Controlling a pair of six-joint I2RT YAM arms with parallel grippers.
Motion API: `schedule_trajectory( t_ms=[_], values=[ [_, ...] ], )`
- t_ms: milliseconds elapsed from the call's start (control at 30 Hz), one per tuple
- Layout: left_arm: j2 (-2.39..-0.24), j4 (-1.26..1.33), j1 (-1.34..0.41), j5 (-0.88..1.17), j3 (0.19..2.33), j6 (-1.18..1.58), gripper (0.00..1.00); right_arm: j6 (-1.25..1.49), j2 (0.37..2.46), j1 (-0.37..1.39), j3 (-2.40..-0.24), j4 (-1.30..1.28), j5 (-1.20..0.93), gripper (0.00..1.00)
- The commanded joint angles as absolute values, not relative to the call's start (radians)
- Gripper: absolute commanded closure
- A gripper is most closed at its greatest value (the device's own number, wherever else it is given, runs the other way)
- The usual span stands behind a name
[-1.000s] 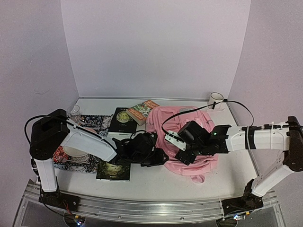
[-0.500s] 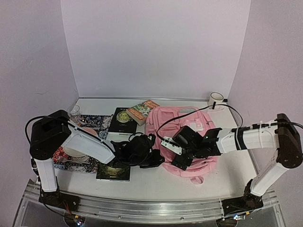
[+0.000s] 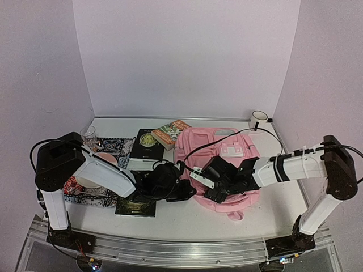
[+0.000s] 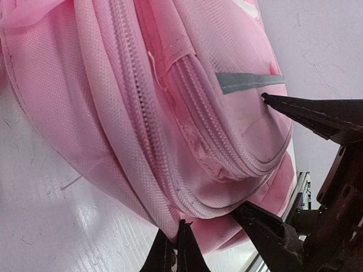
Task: Pack the student bag
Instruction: Pick up the second largest pocket of the bag from the student bag.
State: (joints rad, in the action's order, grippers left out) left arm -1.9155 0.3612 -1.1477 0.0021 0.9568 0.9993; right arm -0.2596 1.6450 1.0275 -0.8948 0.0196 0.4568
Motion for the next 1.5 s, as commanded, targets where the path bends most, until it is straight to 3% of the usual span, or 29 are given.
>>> schedule_trajectory(
  t_ms=[0, 400, 533, 600, 633, 767, 1167, 1467],
  values=[
    [-1.855, 0.342, -1.158, 0.047, 0.913, 0.983, 1.00, -0.258, 1.538, 0.989, -0.920, -0.013, 0.603, 0.27],
    [-1.831, 0.342, -1.158, 0.044, 0.896, 0.969, 1.00, -0.236, 1.562, 0.936, -0.928, -0.022, 0.584, 0.39],
    [-1.818, 0.342, -1.160, 0.045, 0.892, 0.961, 1.00, -0.222, 1.606, 0.934, -0.945, -0.032, 0.584, 0.61],
    [-1.804, 0.341, -1.160, 0.036, 0.886, 0.956, 1.00, -0.205, 1.584, 0.934, -0.961, -0.048, 0.563, 0.94],
    [-1.795, 0.341, -1.159, 0.027, 0.879, 0.954, 1.00, -0.199, 1.564, 0.934, -0.967, -0.056, 0.558, 1.00],
    [-1.757, 0.337, -1.157, -0.025, 0.865, 0.929, 0.95, -0.201, 1.473, 0.934, -0.983, -0.090, 0.561, 1.00],
    [-1.687, 0.177, -1.131, -0.170, 0.875, 0.852, 0.45, -0.160, 1.300, 0.927, -1.038, -0.193, 0.777, 1.00],
    [-1.802, -0.052, -1.124, -0.299, 1.077, 0.742, 0.16, -0.131, 1.274, 0.924, -1.067, -0.206, 0.859, 1.00]
  ],
)
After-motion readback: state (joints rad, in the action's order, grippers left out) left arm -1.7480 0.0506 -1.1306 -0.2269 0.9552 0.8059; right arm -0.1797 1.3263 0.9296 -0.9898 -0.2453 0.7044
